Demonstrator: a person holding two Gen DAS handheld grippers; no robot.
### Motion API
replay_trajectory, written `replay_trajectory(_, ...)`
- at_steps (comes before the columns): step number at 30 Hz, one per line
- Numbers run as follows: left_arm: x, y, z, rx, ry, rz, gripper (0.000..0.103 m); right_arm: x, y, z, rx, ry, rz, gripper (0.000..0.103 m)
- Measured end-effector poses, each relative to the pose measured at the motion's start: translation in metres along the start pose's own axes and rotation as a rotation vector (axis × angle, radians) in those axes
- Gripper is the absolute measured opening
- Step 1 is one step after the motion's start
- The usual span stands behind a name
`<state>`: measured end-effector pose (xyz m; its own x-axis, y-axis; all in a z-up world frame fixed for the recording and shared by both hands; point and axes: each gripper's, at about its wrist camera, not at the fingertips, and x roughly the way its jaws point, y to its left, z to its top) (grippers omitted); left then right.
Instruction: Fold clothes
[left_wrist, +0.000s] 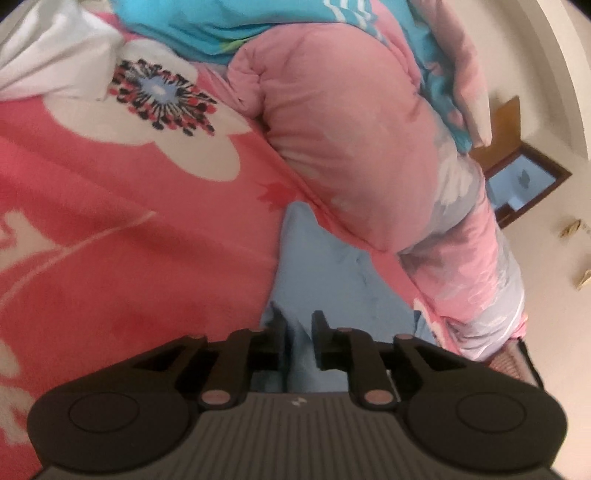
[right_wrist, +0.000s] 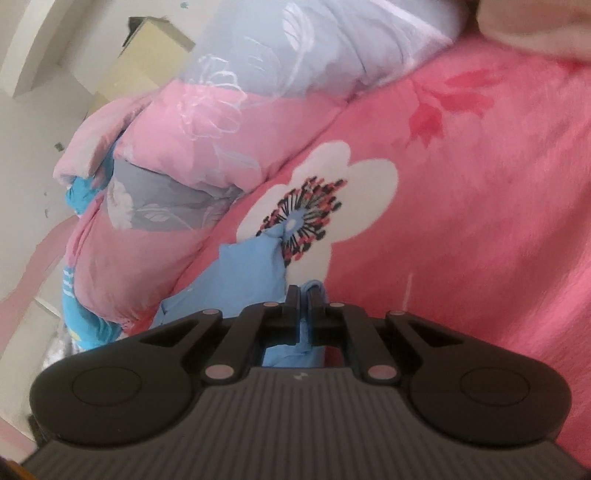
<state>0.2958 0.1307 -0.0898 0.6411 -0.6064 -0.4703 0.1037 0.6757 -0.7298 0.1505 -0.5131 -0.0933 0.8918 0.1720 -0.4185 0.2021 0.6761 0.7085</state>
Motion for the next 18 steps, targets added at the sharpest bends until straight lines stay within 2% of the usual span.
replay_trajectory(3,-0.002,-0.001,-0.001,-0.003,-0.01,-0.02,0.029,0.004,-0.013,0.0,0.078,0.012,0.015,0.003)
replay_trajectory(5,-0.006,0.002,-0.002,-0.032,-0.028,-0.053,0.044,0.004,-0.023,0.0,0.15,0.012,0.049,0.004)
replay_trajectory(8,-0.014,0.008,-0.001,-0.087,-0.079,-0.065,0.055,0.002,-0.04,-0.001,0.269,-0.002,0.115,0.005)
replay_trajectory(12,-0.026,0.015,0.003,-0.125,-0.117,-0.036,0.056,-0.002,-0.054,-0.003,0.38,-0.031,0.186,0.009)
replay_trajectory(18,-0.052,0.004,-0.006,-0.099,-0.13,-0.022,0.057,-0.021,-0.047,-0.007,0.39,-0.082,0.136,0.026)
